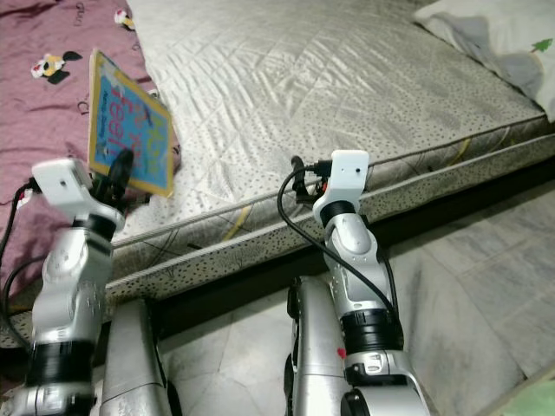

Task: Clean up the room

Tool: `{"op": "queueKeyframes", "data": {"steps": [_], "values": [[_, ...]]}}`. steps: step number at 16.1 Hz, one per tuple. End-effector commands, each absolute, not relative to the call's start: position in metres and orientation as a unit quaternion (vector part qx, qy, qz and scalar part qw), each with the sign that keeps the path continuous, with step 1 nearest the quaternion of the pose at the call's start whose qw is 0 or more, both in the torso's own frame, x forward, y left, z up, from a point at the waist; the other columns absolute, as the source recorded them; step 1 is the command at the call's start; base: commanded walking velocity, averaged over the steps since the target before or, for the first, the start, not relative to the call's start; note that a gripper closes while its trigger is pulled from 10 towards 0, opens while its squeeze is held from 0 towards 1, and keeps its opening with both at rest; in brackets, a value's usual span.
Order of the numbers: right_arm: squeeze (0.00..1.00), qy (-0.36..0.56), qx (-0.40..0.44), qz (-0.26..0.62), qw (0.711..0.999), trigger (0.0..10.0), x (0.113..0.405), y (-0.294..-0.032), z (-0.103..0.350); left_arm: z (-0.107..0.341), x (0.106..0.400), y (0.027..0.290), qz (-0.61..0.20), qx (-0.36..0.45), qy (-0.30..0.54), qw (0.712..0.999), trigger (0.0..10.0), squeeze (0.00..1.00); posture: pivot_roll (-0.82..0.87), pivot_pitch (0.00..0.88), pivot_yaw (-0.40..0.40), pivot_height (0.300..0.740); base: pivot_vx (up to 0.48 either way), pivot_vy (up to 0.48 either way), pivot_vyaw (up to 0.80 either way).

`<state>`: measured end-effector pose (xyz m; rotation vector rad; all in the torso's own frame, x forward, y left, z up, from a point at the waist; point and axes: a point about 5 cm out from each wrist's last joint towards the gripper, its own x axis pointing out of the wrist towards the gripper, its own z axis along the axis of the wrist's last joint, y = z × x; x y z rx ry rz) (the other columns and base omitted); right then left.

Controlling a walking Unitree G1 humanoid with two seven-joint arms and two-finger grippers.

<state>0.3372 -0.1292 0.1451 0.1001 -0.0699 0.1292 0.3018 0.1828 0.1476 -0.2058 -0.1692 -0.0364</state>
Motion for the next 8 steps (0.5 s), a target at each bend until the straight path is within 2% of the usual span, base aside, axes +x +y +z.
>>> {"op": "queueKeyframes", "data": {"steps": [1,8], "values": [[0.00,-0.034,0.056,0.065,0.996,10.0,0.3376,-0.1302,0.1418,0.1582,0.3001,0.1794,-0.017,-0.085,-0.101,0.991,10.0,0.00,-0.04,0.000,-0.016,0.482,0.000,0.000,0.00],[0.00,-0.043,0.061,0.061,0.995,10.0,0.3395,-0.1320,0.1427,0.1511,0.2951,0.1765,-0.016,-0.025,-0.086,0.996,10.0,0.00,-0.05,0.000,-0.003,0.565,0.000,0.000,0.00]]}}
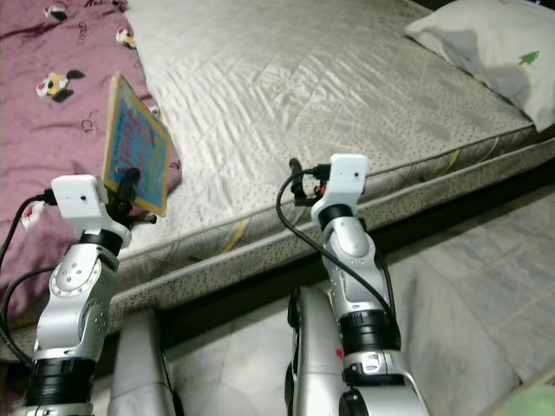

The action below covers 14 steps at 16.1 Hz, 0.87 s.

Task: Clean up the room

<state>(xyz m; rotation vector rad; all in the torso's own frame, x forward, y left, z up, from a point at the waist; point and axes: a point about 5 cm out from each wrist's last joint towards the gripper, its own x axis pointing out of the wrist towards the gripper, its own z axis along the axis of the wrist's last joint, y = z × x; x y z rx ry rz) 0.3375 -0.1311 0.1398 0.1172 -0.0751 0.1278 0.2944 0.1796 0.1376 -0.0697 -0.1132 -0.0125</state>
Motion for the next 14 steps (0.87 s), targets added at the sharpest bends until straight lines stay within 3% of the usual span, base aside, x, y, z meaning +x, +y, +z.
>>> {"op": "queueKeyframes", "data": {"steps": [1,14], "values": [[0.00,-0.043,0.060,0.061,0.995,10.0,0.340,-0.132,0.143,0.151,0.295,0.175,-0.022,-0.018,-0.085,0.996,10.0,0.00,-0.05,0.000,-0.003,0.574,0.000,0.000,0.00],[0.00,-0.046,0.059,0.064,0.995,10.0,0.339,-0.134,0.143,0.134,0.294,0.170,-0.001,0.006,-0.041,0.999,10.0,0.00,-0.06,0.000,-0.003,0.717,0.000,0.000,0.00]]}}
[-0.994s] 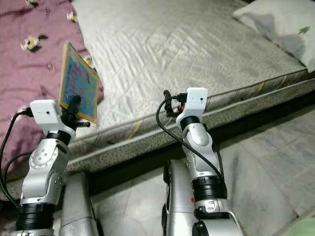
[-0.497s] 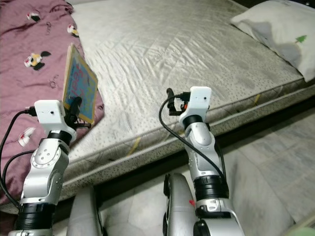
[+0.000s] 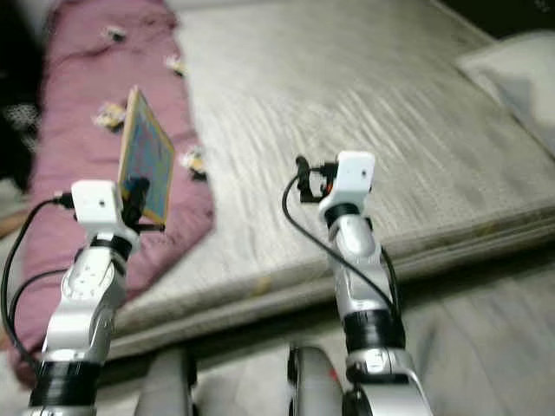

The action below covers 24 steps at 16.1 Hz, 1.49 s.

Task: Clean up the room

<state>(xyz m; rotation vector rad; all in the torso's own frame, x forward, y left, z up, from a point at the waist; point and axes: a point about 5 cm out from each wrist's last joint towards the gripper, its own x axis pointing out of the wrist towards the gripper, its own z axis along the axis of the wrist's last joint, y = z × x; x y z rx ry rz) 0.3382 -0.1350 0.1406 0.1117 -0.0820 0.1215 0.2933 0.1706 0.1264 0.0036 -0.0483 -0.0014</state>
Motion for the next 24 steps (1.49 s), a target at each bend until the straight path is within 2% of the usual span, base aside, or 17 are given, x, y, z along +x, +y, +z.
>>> {"op": "queueKeyframes", "data": {"steps": [1,2,4,7,15,24], "values": [[0.00,-0.046,0.058,0.064,0.995,10.0,0.3393,-0.1337,0.1435,0.1340,0.2941,0.1701,-0.001,0.007,-0.041,0.999,10.0,0.00,-0.06,0.000,-0.003,0.726,0.000,0.000,0.00],[0.00,-0.046,0.057,0.063,0.995,10.0,0.3396,-0.1345,0.1438,0.1350,0.2947,0.1705,0.004,0.004,-0.044,0.999,10.0,0.00,-0.06,0.000,-0.003,0.740,0.000,0.000,0.00],[0.00,-0.046,0.054,0.062,0.996,10.0,0.3393,-0.1359,0.1433,0.1351,0.2939,0.1716,0.026,0.026,-0.044,0.998,10.0,0.00,-0.06,0.000,-0.003,0.740,0.000,0.000,0.00],[0.00,-0.044,0.052,0.059,0.996,10.0,0.3380,-0.1373,0.1415,0.1315,0.2928,0.1730,0.025,0.004,-0.040,0.999,10.0,0.00,-0.06,0.000,-0.003,0.740,0.000,0.000,0.00],[0.00,-0.043,0.040,0.047,0.997,10.0,0.3389,-0.1417,0.1398,0.1313,0.2918,0.1753,0.036,0.016,-0.045,0.998,10.0,0.00,-0.05,0.000,-0.010,0.740,0.000,0.000,0.00],[0.00,-0.032,0.025,0.034,0.999,10.0,0.3355,-0.1413,0.1345,0.1304,0.2892,0.1727,0.013,0.005,-0.044,0.999,10.0,0.00,-0.05,0.000,-0.005,0.740,0.000,-0.031,0.10]]}}
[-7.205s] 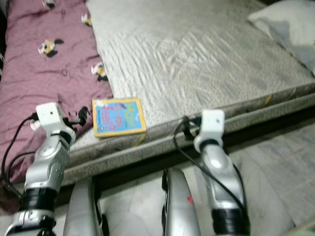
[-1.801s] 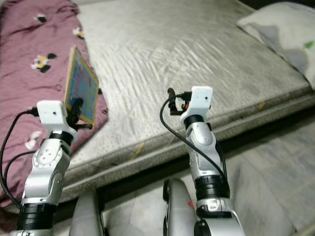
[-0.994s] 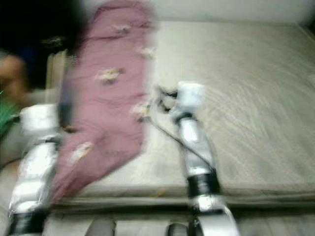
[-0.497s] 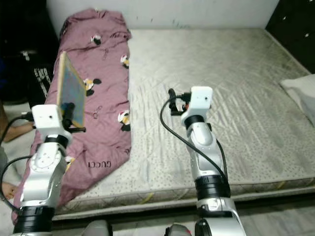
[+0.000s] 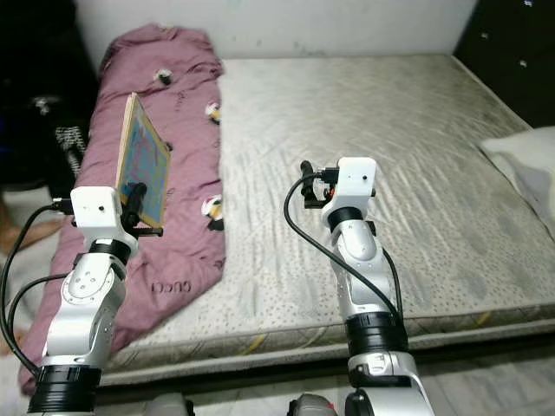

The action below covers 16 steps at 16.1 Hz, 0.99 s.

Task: Clean up the room

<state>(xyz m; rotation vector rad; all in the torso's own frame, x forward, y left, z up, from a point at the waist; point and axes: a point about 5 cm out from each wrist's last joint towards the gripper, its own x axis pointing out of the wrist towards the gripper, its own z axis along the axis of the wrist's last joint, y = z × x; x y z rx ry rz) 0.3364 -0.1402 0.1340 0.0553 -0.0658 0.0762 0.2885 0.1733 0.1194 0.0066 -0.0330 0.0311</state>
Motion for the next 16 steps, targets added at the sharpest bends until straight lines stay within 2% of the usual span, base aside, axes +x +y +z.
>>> {"op": "queueKeyframes", "data": {"steps": [1,10,16], "values": [[0.00,-0.031,0.024,0.030,0.999,10.0,0.3347,-0.1439,0.1334,0.1296,0.2886,0.1717,0.009,0.003,-0.043,0.999,10.0,0.00,-0.06,0.000,-0.006,0.740,0.000,-0.255,0.00],[0.00,-0.022,0.018,0.031,0.999,10.0,0.3285,-0.1456,0.1263,0.1285,0.2888,0.1698,0.003,-0.010,-0.043,0.999,10.0,0.00,-0.06,0.000,-0.010,0.740,0.000,-0.291,0.00],[0.00,-0.023,0.011,0.035,0.999,10.0,0.3290,-0.1453,0.1273,0.1283,0.2892,0.1686,0.002,-0.013,-0.043,0.999,10.0,0.00,-0.06,0.000,-0.014,0.740,0.000,-0.298,0.60]]}}
